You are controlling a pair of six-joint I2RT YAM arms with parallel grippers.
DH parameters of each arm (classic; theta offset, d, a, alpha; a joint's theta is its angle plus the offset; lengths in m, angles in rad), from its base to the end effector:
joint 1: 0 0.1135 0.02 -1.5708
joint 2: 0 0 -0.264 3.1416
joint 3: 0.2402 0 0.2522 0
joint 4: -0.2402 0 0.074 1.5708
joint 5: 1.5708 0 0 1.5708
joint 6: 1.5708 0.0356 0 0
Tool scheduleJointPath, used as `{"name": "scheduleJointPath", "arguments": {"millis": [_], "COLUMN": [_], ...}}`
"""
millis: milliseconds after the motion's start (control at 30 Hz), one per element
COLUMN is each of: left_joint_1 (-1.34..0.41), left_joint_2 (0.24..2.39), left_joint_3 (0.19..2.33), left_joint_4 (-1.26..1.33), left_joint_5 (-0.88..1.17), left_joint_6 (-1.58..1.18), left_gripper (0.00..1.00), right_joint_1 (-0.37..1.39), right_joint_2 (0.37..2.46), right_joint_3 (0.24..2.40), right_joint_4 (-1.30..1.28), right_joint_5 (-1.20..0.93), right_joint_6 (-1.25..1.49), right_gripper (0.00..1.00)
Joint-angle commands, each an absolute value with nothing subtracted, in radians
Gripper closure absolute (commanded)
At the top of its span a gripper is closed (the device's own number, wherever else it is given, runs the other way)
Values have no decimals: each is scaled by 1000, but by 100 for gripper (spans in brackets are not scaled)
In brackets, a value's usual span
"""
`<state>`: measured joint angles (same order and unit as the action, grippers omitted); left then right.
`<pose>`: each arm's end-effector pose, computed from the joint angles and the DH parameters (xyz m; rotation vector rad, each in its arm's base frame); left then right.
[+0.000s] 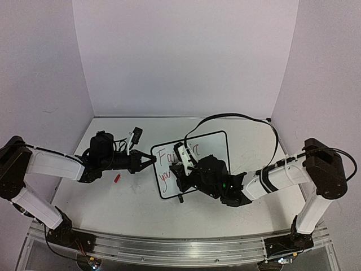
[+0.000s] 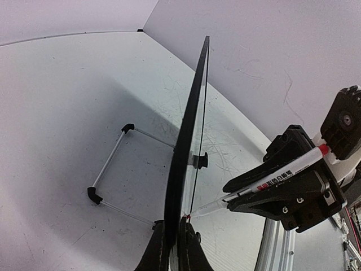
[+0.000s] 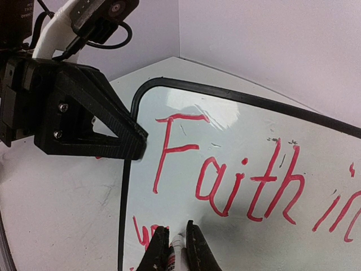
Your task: Write a sentence on the whiteboard
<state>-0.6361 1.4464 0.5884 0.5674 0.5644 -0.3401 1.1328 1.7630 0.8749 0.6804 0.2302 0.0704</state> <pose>0.2240 -0.1891 0.1996 0.7029 1.8637 -1.1785 0.1676 0.3387 0.1980 -0.7720 1.6498 0.6598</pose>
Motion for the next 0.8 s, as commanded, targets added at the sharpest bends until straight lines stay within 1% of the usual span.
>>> {"name": "scheduleJointPath", "arguments": {"millis": [0, 367, 767], "left_joint_1": [-637, -637, -637], "left_joint_2": [1423, 1424, 1419], "left_joint_3": [600, 598, 594], "left_joint_4": [575, 574, 575], "left_joint_5": [557, 557, 555], "left_joint_6": [-310, -308, -307], "left_gripper": [100, 100, 100], "right_joint_1": [1106, 1111, 1115], "right_joint_2": [1739, 1753, 1744], "right_joint_3": [894, 849, 814], "right_joint_4": [691, 663, 641], "right_joint_5": [289, 254, 263], "right_joint_6": [62, 113, 137], "right_gripper": [100, 100, 100]}}
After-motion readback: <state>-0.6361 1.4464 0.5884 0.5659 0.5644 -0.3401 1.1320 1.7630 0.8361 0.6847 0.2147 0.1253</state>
